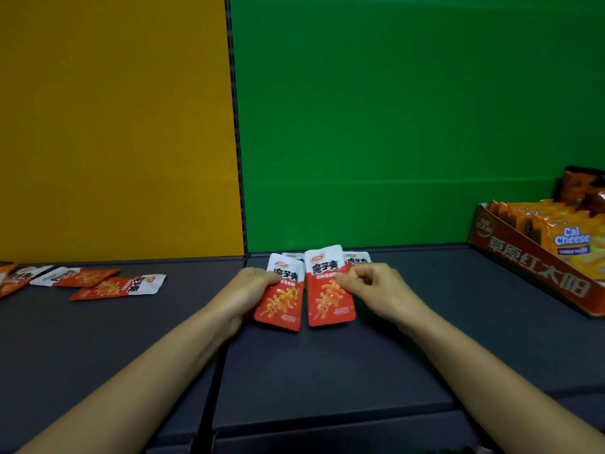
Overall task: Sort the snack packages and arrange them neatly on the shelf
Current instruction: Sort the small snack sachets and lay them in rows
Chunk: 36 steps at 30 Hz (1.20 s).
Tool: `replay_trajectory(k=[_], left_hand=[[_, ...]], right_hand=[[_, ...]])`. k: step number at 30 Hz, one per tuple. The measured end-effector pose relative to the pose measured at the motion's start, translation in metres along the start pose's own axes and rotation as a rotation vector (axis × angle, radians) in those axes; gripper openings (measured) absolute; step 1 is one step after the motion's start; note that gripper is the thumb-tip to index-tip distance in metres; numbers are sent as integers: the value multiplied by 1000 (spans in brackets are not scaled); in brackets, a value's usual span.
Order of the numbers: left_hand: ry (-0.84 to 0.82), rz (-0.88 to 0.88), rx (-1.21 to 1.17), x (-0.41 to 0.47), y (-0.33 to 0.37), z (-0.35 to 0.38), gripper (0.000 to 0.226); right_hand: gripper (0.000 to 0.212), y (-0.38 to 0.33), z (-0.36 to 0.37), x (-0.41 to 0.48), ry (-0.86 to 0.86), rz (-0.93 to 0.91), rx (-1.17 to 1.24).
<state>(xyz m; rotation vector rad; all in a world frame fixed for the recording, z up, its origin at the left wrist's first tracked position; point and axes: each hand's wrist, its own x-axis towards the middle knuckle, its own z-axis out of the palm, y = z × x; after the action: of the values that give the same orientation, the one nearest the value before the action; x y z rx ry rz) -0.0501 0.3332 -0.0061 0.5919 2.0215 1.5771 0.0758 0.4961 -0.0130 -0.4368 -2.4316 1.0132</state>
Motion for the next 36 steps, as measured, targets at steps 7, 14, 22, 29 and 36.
replay_trajectory(k=[7, 14, 22, 29, 36], left_hand=[[140, 184, 574, 3, -7, 4, 41], [130, 174, 965, 0, -9, 1, 53], [165, 241, 1156, 0, -12, 5, 49], [185, 269, 1216, 0, -13, 6, 50], [219, 298, 1240, -2, -11, 5, 52]], right_hand=[[36, 19, -12, -6, -13, 105, -111], [49, 19, -8, -7, -80, 124, -185], [52, 19, -3, -8, -106, 126, -302], [40, 9, -1, -14, -52, 130, -453], [40, 7, 0, -16, -20, 103, -547]])
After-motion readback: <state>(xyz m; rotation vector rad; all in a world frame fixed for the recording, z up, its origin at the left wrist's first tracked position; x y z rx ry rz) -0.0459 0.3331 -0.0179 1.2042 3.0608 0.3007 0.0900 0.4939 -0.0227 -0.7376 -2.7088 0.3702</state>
